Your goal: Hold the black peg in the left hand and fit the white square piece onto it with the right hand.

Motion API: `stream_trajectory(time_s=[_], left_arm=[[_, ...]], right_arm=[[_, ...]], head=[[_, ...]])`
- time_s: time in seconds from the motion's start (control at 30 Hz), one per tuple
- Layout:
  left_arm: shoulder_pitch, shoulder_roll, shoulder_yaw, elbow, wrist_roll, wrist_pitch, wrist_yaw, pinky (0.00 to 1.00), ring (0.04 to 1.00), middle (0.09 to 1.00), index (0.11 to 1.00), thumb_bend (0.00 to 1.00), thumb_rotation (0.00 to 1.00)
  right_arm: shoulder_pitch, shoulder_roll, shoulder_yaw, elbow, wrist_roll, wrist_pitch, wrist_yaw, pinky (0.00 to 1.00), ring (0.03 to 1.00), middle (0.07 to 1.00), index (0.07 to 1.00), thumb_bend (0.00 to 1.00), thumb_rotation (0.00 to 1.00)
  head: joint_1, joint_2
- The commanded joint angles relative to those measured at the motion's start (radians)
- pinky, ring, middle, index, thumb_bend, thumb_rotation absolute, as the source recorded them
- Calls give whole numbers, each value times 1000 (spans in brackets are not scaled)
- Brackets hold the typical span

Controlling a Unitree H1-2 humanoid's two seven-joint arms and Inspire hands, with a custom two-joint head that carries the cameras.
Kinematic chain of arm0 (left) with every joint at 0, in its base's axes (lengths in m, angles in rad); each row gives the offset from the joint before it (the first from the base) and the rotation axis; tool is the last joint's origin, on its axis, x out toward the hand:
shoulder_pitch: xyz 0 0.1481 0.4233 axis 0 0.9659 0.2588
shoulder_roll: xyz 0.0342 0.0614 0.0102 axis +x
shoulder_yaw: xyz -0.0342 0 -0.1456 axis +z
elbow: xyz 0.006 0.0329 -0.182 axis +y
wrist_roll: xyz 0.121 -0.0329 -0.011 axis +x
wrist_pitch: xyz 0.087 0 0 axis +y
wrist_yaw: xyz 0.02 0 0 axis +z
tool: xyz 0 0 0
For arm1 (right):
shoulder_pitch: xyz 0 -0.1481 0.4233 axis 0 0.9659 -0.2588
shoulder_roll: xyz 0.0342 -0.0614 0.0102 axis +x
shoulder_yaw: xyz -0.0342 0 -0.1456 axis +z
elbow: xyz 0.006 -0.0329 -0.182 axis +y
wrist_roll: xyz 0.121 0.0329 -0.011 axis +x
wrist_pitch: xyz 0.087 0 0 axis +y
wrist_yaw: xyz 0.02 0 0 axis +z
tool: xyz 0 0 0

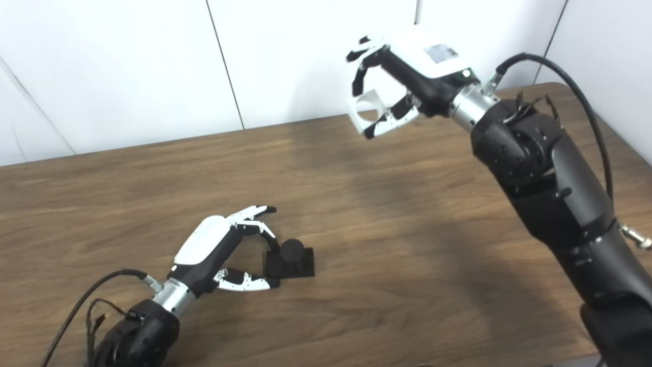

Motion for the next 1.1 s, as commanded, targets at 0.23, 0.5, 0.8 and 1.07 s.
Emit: stream_trajectory(time_s=[0.23, 0.5, 0.8, 1.07], left_arm=[[-22, 9, -1, 19, 43, 26, 1, 898, 932, 910, 489, 522, 75], [-22, 6, -3, 16, 44, 32, -3, 901, 932, 911, 489, 522, 75], [-19, 3, 0, 6, 39, 43, -10, 911, 933, 910, 488, 522, 74], [-21, 2, -2, 5, 46, 46, -13, 914, 937, 913, 489, 522, 74]], right_arm=[[-33, 49, -17, -179, 76, 59, 111, 739, 885, 802, 480, 521, 135], [-20, 90, 1, -255, 106, 108, 173, 748, 885, 809, 479, 521, 138], [-4, 120, 43, -302, 92, 122, 232, 758, 894, 811, 479, 521, 137], [14, 138, 83, -309, 83, 111, 261, 874, 893, 810, 480, 521, 135]], head=[[1, 2], [14, 7], [21, 13], [21, 13]])
